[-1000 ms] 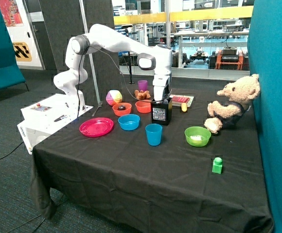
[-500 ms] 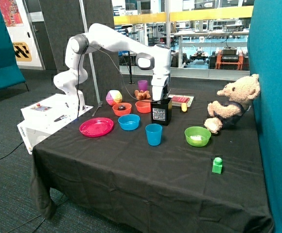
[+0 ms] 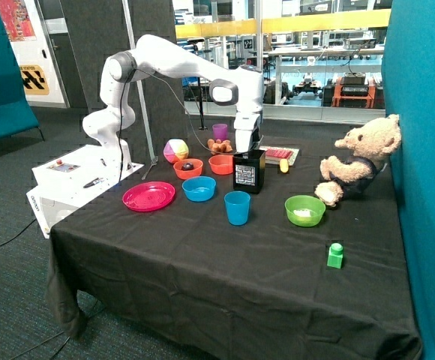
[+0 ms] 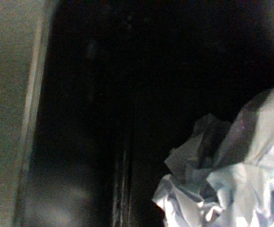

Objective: Throw away the rubbish paper

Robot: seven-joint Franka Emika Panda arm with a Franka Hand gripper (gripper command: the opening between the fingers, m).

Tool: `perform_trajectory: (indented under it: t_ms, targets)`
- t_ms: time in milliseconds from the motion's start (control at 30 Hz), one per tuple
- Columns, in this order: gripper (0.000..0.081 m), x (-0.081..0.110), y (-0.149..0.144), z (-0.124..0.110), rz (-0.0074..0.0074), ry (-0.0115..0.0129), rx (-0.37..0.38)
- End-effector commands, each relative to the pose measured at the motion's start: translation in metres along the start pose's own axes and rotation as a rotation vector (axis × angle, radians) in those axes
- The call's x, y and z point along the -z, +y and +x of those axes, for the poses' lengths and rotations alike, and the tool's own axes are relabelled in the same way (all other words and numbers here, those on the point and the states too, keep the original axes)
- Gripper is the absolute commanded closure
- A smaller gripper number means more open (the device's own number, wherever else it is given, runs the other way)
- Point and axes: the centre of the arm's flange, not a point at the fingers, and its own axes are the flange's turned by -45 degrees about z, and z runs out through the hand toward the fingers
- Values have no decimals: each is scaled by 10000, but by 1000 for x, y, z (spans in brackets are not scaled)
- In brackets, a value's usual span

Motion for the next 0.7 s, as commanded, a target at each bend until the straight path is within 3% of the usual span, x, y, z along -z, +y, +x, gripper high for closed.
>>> perform_trajectory:
  t_ms: [0,67,167,667]
  targets:
    - [705,5,-8,1,-1,2,62]
    - [768,6,-9,0,-1,2,52]
    - [799,6,-8,-1,-1,2,23]
    - [808,-4,6,-20,-1,2,-307]
